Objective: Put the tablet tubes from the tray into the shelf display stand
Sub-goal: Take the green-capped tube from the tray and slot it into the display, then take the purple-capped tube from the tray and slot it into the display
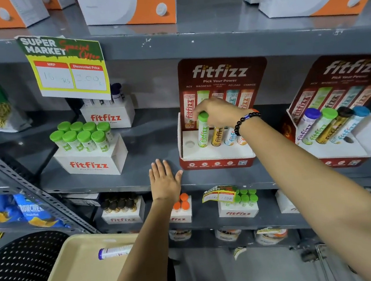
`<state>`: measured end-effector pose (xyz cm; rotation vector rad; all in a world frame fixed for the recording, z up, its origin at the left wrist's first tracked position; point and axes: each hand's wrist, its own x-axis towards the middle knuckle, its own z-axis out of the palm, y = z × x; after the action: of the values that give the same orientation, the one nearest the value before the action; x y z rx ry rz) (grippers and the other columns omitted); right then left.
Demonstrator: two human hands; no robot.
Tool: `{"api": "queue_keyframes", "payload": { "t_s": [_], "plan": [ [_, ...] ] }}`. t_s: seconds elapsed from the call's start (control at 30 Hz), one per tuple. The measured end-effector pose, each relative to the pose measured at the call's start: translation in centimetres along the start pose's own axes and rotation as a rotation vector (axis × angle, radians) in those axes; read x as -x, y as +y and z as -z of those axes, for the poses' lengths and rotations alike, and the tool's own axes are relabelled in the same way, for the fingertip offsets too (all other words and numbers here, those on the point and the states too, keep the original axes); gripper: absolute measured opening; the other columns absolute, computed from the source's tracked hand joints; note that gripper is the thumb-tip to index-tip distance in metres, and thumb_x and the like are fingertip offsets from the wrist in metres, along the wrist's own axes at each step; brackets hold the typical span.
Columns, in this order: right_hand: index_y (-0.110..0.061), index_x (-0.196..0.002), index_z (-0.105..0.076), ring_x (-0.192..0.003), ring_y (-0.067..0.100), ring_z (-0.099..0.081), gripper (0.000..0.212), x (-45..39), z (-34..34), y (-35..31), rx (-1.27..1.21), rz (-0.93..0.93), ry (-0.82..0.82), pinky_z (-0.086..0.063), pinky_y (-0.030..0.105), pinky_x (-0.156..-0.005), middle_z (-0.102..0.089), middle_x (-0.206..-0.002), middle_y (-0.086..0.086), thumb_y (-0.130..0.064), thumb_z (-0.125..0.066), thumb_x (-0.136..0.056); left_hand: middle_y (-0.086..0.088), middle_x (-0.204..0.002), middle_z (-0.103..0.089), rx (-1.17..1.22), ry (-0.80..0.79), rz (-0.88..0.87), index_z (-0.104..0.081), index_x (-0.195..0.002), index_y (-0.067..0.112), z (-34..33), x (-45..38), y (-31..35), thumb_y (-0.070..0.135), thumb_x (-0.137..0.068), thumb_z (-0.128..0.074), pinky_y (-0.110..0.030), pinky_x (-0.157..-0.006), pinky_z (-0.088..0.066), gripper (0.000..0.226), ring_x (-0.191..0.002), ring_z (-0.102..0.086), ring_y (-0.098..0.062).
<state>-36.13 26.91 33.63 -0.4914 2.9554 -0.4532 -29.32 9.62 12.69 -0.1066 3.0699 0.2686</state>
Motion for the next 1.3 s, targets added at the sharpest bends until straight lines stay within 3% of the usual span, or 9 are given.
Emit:
{"api": "queue_keyframes", "payload": {
  "t_s": [0.1,0.2,0.27,0.37,0.53,0.67,0.8,1.13,1.3],
  "plan": [
    [-0.03,-0.119,-0.061,-0.096,0.017,-0.057,0.064,0.2,-0.1,-0.3,0.008,-0.011,-0.082,-0.038,0.009,-0.041,-0.047,-0.142,0.003,0.016,-0.045,-0.078,-0.015,-0.157,0.006,0.047,-0.02,-0.019,0.006,-0.146,0.009,0.4,0.1,-0.3,0.053,-0.095,-0.01,-0.039,-0.116,0.007,0.069,-0.144,0.009,-0.031],
    [-0.03,-0.13,-0.051,-0.067,0.001,-0.053,0.074,0.5,-0.2,-1.8,-0.042,0.037,-0.05,-0.032,0.003,-0.033,-0.054,-0.116,-0.012,0.016,-0.043,-0.074,-0.015,-0.158,0.003,0.168,-0.002,-0.049,0.001,-0.146,0.008,0.9,1.2,-1.2,0.049,-0.097,-0.015,-0.038,-0.116,0.006,0.066,-0.144,0.008,-0.029],
    [-0.026,-0.13,-0.053,-0.071,0.003,-0.057,0.067,0.6,-0.6,-3.7,-0.074,0.128,0.021,-0.044,-0.002,-0.054,-0.061,-0.115,-0.007,0.011,-0.047,-0.074,-0.014,-0.157,-0.001,0.241,0.084,-0.049,-0.003,-0.146,0.007,0.8,3.0,-2.2,0.045,-0.098,-0.019,-0.036,-0.116,0.007,0.063,-0.144,0.006,-0.028],
    [-0.022,-0.124,-0.058,-0.119,0.02,-0.055,0.055,0.4,-3.1,-7.4,-0.117,0.309,0.049,-0.045,0.03,-0.099,-0.057,-0.135,0.003,0.002,-0.052,-0.075,-0.019,-0.155,-0.012,0.286,0.199,-0.004,-0.013,-0.144,0.002,-0.1,6.6,-4.2,0.038,-0.098,-0.032,-0.038,-0.116,0.001,0.062,-0.144,-0.005,-0.032],
    [-0.014,-0.118,-0.064,-0.112,0.02,-0.061,0.047,0.0,-11.1,-13.9,-0.202,0.445,-0.212,-0.05,0.031,-0.093,-0.067,-0.122,0.006,0.003,-0.054,-0.075,-0.028,-0.147,-0.03,0.315,0.209,0.19,-0.03,-0.138,-0.006,-2.7,13.4,-8.1,0.027,-0.095,-0.047,-0.051,-0.113,-0.021,0.057,-0.137,-0.026,-0.044],
    [-0.007,-0.113,-0.066,-0.103,0.027,-0.065,0.041,-0.4,-19.2,-17.2,-0.199,0.489,-0.457,-0.052,0.038,-0.092,-0.07,-0.113,0.015,0.006,-0.052,-0.077,-0.032,-0.129,-0.052,0.31,0.136,0.402,-0.05,-0.123,-0.011,-5.0,17.8,-10.1,0.028,-0.094,-0.034,-0.059,-0.09,-0.046,0.052,-0.117,-0.051,-0.047],
    [-0.009,-0.114,-0.063,-0.1,0.033,-0.064,0.033,-0.6,-27.1,-19.1,-0.093,0.538,-0.587,-0.053,0.041,-0.087,-0.07,-0.109,0.017,-0.008,-0.058,-0.081,-0.029,-0.123,-0.058,0.265,0.049,0.58,-0.056,-0.118,-0.009,-8.2,19.8,-11.3,0.02,-0.08,-0.071,-0.057,-0.084,-0.05,0.051,-0.111,-0.057,-0.044],
    [-0.009,-0.137,-0.033,-0.11,0.037,-0.055,0.047,-0.1,-41.6,-22.5,0.269,0.761,-0.607,-0.05,0.044,-0.089,-0.055,-0.124,0.02,-0.021,-0.046,-0.093,-0.026,-0.136,-0.048,0.39,-0.059,0.783,-0.044,-0.132,-0.004,-14.8,21.7,-11.9,0.046,-0.095,-0.005,-0.053,-0.1,-0.042,0.073,-0.124,-0.048,-0.041],
    [-0.004,-0.136,-0.034,-0.109,0.037,-0.056,0.041,-0.6,-45.0,-23.3,0.404,0.797,-0.547,-0.049,0.041,-0.085,-0.056,-0.123,0.023,-0.008,-0.037,-0.096,-0.023,-0.142,-0.041,0.408,-0.019,0.782,-0.037,-0.137,-0.002,-15.5,21.7,-12.0,0.046,-0.094,-0.02,-0.051,-0.106,-0.036,0.066,-0.131,-0.04,-0.039]
  ]
}}
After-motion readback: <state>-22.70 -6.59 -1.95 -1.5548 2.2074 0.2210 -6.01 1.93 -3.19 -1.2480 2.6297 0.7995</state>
